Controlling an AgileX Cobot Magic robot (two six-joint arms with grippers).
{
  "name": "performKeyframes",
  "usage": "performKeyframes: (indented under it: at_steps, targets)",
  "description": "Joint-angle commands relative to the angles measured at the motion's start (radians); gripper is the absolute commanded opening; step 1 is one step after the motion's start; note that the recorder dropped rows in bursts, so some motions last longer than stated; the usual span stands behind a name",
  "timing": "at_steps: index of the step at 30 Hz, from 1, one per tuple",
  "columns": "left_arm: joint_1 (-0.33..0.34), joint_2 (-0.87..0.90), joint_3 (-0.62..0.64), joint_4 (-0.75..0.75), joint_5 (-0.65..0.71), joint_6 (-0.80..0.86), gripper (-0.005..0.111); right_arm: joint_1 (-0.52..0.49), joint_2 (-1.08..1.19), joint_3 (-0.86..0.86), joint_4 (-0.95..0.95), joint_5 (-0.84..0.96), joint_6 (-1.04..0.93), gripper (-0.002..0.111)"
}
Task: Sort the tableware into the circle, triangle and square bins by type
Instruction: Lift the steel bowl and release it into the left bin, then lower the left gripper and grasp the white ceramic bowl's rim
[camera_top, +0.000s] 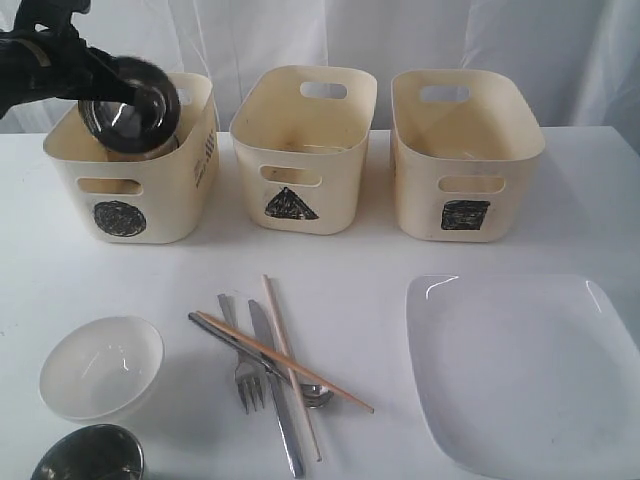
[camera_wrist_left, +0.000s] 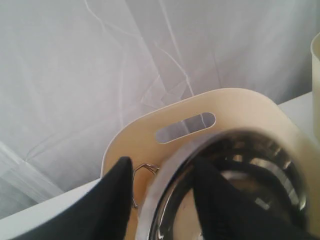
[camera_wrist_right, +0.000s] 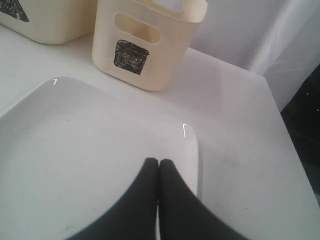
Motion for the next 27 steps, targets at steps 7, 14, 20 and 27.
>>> performKeyframes:
  at_steps: [7,14,20,27]
  targets:
    - [-0.002,-0.060,-0.009,0.025,-0.009,-0.009,0.066,0.006,-0.003,-0.001,0.005,-0.015,0.004,0.000]
    - [-0.002,-0.220,-0.009,0.013,0.424,-0.144,0.063,0.006,-0.003,-0.001,0.005,-0.015,0.004,0.000]
    - [-0.002,-0.310,-0.006,-0.065,1.219,-0.190,0.043,0.006,-0.003,-0.001,0.005,-0.015,0.004,0.000]
    - [-0.002,-0.308,0.153,-0.174,1.297,-0.115,0.020,0.006,-0.003,-0.001,0.005,-0.015,0.004,0.000]
